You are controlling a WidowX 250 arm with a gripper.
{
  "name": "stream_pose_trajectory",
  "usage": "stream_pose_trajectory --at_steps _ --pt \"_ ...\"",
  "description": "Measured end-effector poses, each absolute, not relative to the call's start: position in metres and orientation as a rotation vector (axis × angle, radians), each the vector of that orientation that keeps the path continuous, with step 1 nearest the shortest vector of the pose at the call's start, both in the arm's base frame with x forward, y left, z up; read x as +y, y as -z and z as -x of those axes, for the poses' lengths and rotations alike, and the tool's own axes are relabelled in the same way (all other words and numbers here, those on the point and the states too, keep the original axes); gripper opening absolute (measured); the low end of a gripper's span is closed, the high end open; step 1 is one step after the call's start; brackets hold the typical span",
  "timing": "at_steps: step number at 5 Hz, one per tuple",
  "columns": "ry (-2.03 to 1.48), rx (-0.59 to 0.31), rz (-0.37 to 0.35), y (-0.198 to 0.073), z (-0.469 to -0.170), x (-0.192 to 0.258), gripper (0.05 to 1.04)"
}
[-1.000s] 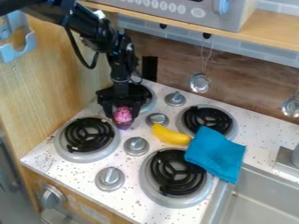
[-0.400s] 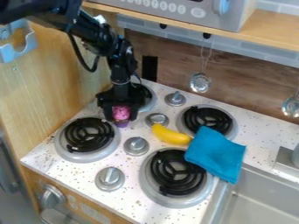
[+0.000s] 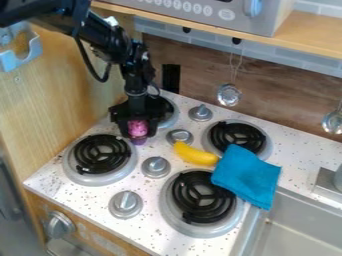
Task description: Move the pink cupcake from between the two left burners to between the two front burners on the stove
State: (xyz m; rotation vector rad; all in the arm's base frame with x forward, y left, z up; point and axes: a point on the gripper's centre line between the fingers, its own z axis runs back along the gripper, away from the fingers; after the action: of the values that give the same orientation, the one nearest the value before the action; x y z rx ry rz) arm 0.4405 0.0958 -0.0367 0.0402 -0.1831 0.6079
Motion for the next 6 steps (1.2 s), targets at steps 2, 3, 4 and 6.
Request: stream_pose_trajectory --at_steps 2,3,4,6 --pt "-0.606 -0.21 0.006 0.017 -0.418 0.085 0.855" --pt "-0.605 -0.222 0.018 0.008 -0.4 0.08 0.855" --pt "-0.595 -0.242 0.026 -0.003 -0.384 0.075 0.855" --pt "-0.575 -0.217 0.038 -0.008 -0.346 0.065 0.855"
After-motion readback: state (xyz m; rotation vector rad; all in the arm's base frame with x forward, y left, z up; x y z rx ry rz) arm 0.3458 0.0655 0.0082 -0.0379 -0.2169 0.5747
